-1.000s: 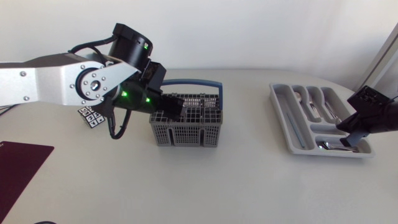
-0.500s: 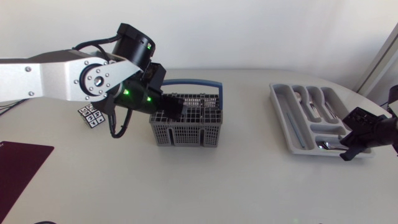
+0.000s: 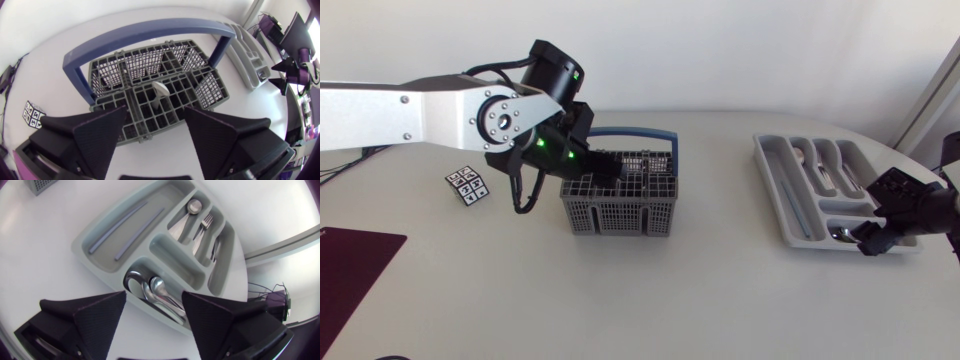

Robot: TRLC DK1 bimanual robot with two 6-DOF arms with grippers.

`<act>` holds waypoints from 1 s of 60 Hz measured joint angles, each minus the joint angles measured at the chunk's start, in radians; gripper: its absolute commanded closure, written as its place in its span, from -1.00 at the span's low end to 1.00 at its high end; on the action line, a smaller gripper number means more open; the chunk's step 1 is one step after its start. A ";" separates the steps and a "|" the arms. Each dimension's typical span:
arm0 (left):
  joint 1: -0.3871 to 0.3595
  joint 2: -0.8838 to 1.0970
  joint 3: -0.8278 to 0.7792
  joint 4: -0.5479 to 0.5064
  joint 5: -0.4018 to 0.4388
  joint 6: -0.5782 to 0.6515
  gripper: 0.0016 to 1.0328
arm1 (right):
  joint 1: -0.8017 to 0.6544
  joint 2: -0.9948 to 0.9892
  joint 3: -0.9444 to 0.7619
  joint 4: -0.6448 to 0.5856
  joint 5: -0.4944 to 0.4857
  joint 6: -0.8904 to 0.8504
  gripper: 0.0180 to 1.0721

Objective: Transfer all utensils from the basket to the drawer tray.

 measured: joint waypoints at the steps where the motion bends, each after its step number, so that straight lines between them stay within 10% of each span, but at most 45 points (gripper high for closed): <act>1: 0.000 0.003 0.004 -0.004 -0.003 -0.003 -0.54 | 0.005 -0.005 0.000 0.000 0.000 0.005 -0.66; 60: -0.079 0.204 0.193 -0.092 -0.115 -0.101 -0.44 | 0.251 -0.072 -0.010 -0.020 0.137 0.185 -0.66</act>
